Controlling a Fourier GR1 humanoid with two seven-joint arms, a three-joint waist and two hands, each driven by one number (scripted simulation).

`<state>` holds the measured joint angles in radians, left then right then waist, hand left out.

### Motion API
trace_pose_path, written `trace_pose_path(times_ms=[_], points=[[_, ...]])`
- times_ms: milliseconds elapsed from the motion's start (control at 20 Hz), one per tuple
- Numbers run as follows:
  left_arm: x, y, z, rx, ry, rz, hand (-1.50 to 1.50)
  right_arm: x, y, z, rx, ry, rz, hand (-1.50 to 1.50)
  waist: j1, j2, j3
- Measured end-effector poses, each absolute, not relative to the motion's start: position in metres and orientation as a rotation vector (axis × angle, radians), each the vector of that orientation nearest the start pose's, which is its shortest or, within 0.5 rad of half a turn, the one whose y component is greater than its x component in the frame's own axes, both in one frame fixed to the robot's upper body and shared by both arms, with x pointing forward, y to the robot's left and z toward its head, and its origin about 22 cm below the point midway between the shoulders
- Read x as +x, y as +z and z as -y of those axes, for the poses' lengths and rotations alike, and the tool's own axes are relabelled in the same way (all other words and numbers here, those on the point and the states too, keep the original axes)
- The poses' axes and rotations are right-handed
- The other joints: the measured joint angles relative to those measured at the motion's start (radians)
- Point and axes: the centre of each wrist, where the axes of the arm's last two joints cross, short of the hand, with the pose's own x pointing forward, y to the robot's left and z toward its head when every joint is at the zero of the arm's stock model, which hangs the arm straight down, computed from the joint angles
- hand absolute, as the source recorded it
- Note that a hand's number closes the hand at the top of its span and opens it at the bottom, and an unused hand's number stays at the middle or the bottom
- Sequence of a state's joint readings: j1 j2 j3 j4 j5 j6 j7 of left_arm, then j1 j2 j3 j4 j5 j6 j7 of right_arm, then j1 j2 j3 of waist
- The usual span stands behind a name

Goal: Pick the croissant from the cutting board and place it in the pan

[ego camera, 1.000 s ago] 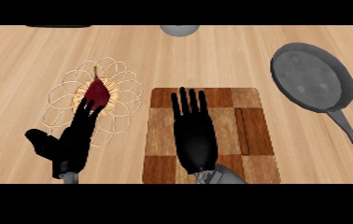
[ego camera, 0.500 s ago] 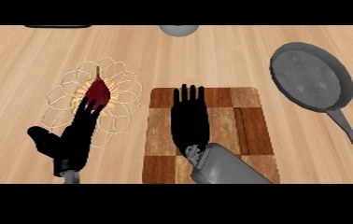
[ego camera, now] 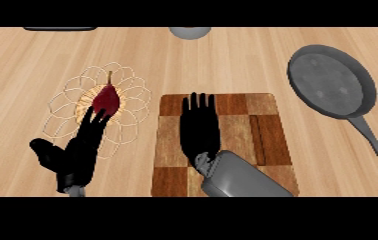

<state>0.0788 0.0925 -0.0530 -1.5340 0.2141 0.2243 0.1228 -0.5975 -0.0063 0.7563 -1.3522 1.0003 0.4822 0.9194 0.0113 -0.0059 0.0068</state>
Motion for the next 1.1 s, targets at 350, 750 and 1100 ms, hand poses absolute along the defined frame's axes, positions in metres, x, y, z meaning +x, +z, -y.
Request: trace_pose_path(times_ms=[350, 750, 1100], points=[[0.222, -0.027, -0.253, 0.071, 0.259, 1.317, 0.00, 0.270, 0.052, 0.014, -1.087, 1.550, 0.990, -1.50, -0.003, 0.000, 0.001], [0.224, -0.029, -0.252, 0.087, 0.270, 1.315, 0.00, 0.279, 0.029, 0.023, -1.059, 1.567, 0.991, 1.50, -0.002, -0.004, 0.000], [0.225, -0.030, -0.248, 0.080, 0.262, 1.303, 0.00, 0.286, 0.023, 0.023, -1.049, 1.633, 1.101, 1.50, -0.002, -0.009, -0.001]])
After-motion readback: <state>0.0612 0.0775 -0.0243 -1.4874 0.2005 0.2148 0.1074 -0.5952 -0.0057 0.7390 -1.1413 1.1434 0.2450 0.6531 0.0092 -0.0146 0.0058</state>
